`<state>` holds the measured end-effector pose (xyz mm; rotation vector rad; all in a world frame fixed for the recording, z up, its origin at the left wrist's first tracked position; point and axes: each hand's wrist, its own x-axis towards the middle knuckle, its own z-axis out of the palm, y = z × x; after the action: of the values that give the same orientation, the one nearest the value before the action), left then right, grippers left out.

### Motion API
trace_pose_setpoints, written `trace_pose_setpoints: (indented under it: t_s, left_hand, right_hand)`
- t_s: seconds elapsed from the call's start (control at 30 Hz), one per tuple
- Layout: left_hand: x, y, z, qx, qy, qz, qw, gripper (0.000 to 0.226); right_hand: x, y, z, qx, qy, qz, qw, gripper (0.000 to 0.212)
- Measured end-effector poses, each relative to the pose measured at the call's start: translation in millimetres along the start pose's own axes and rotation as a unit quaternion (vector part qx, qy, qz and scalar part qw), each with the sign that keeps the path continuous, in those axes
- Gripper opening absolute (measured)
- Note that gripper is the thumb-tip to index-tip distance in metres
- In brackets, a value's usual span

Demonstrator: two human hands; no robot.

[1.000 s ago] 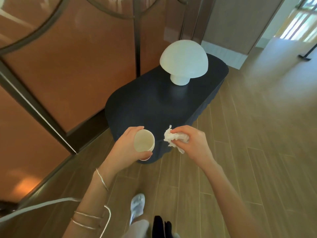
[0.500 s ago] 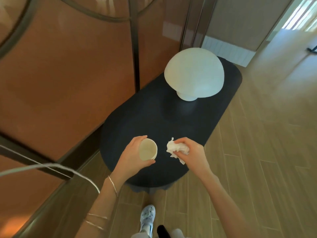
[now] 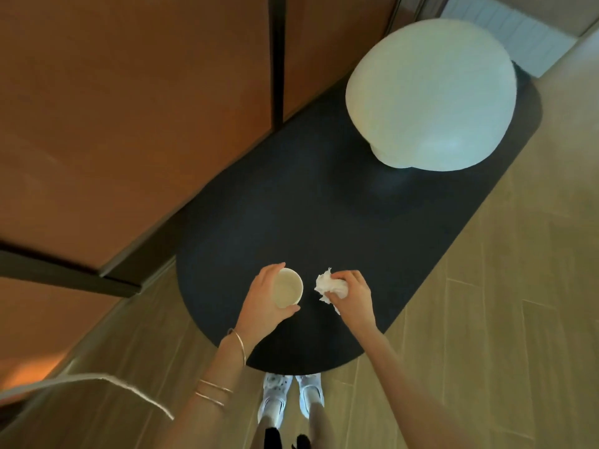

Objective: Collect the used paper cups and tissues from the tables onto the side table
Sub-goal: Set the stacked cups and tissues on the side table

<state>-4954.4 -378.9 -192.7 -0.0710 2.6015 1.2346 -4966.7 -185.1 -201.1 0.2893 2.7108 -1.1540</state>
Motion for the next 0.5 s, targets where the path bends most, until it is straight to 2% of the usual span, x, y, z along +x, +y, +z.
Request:
trace_pose_setpoints:
  t_s: [0.33, 0.5]
  left_hand:
    - [11, -25, 35, -0.004, 0.002, -0.001, 1.000, 0.087]
    - [16, -28, 37, 0.017, -0.005, 0.000, 1.000, 0.088]
  right_hand:
    - [36, 34, 34, -0.028, -0.057, -0.033, 0.997, 0.025]
    - [30, 49, 40, -0.085, -0.120, -0.020, 0.989, 0.041]
